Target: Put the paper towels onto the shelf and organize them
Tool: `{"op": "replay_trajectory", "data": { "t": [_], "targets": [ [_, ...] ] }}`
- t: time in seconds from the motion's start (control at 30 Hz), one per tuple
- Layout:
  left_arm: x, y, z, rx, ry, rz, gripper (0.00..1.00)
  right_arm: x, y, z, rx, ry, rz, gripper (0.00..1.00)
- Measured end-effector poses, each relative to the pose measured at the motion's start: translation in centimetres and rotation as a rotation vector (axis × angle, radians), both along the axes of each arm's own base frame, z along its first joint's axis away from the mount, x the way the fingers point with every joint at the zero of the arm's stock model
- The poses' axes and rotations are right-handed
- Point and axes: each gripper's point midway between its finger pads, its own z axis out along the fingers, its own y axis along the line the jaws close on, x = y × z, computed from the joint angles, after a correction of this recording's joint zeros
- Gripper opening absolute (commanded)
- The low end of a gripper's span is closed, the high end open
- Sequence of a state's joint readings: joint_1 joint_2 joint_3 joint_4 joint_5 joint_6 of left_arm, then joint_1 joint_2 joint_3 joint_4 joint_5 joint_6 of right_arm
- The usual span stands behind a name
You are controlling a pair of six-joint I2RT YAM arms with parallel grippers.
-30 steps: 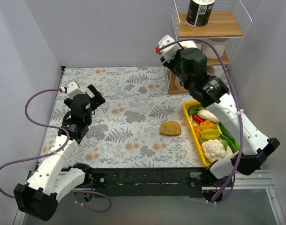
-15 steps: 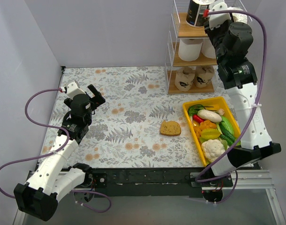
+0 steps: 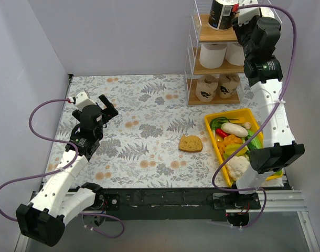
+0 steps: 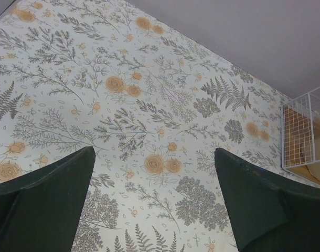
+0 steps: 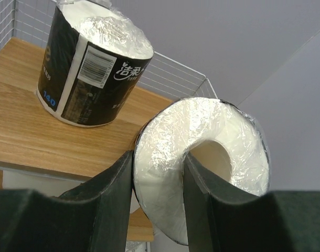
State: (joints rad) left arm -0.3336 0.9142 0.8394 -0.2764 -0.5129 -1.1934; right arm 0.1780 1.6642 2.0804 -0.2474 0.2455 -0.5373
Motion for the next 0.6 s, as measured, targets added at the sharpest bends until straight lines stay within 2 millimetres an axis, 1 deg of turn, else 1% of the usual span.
{"op": "replay_trajectory", "data": {
  "t": [0.4,0.6],
  "targets": [
    [0.1,0.0,-0.2,0.003,0.008,0.000,0.98,1.9,-0.6,1.1,0.036,-0.062,0.024,0.33],
    [0.2,0.0,-0.4,0.004,0.011,0.000,0.98,3.7,-0.6,1.7,0.039,-0.119,0.044,0.33]
  ]
}}
